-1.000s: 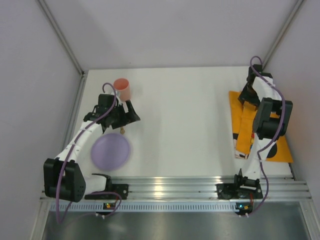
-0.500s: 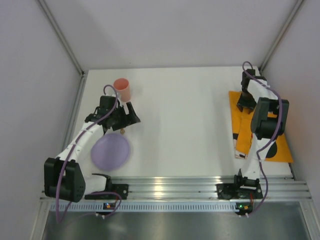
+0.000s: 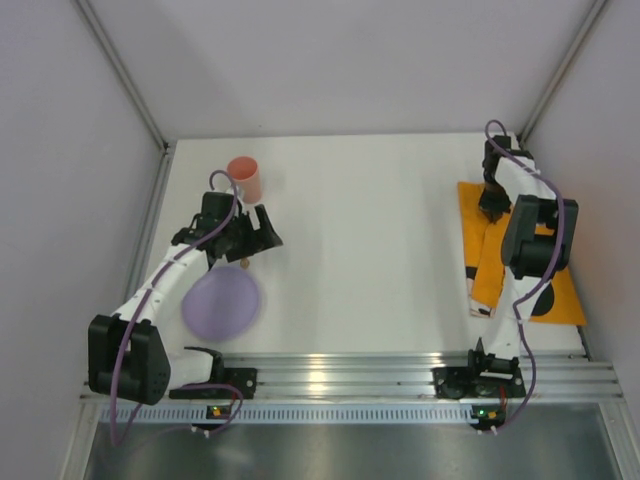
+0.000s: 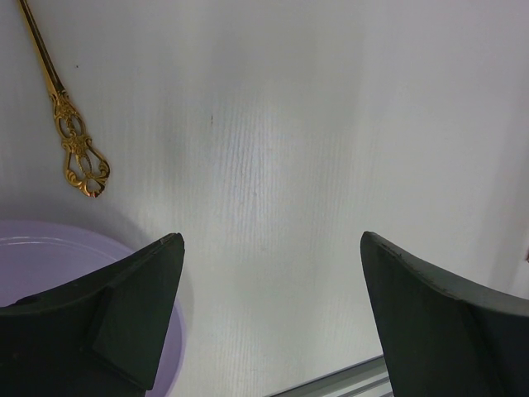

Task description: Set the dinner table for one person

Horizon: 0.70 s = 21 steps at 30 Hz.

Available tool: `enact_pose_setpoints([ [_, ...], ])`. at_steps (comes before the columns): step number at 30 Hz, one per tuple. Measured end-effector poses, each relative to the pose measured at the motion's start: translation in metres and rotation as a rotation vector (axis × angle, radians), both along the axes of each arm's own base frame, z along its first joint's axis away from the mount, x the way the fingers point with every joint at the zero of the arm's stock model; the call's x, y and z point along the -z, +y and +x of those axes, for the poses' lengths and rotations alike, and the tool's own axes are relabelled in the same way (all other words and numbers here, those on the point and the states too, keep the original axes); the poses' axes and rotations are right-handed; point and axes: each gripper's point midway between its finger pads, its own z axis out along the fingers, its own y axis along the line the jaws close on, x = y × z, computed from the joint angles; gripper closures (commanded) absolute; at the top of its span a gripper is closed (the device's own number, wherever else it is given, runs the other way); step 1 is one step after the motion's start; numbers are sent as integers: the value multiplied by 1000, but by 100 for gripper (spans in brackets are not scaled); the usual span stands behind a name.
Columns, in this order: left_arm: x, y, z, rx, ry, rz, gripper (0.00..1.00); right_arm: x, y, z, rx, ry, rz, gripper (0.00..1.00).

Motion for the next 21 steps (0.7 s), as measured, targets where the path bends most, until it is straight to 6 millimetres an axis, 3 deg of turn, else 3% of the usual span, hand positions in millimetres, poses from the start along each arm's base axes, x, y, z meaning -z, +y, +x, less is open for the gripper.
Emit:
enact_pose_setpoints([
  [3, 0, -1, 0, 2, -1, 2, 7, -3, 7, 0, -5, -4, 12, 100],
  [5, 0, -1, 0, 3, -1, 3, 7, -10, 22, -1, -20, -22, 40, 100],
  [8, 0, -1, 0, 3, -1, 3, 7, -33, 72, -5, -82, -76, 115, 100],
  [11, -2, -1, 0, 4, -3, 3, 7, -70, 162, -7, -211, -177, 254, 100],
  [15, -9, -1, 4, 5, -21, 8, 6, -103, 292, -28, -390, -226, 480, 100],
  [16, -11, -1, 5, 6, -26, 10, 6, -106, 326, -36, -437, -220, 542, 90],
  [17, -12, -1, 6, 6, -29, 13, 6, -106, 353, -44, -470, -202, 596, 44],
  [18, -13, -1, 6, 6, -31, 15, 6, -101, 380, -53, -494, -174, 654, 25],
  [20, -15, 0, 7, 6, -34, 21, 6, -88, 426, -71, -553, -96, 741, 0],
  [21, -15, 0, 7, 8, -34, 23, 6, -78, 444, -77, -571, -61, 772, 0],
])
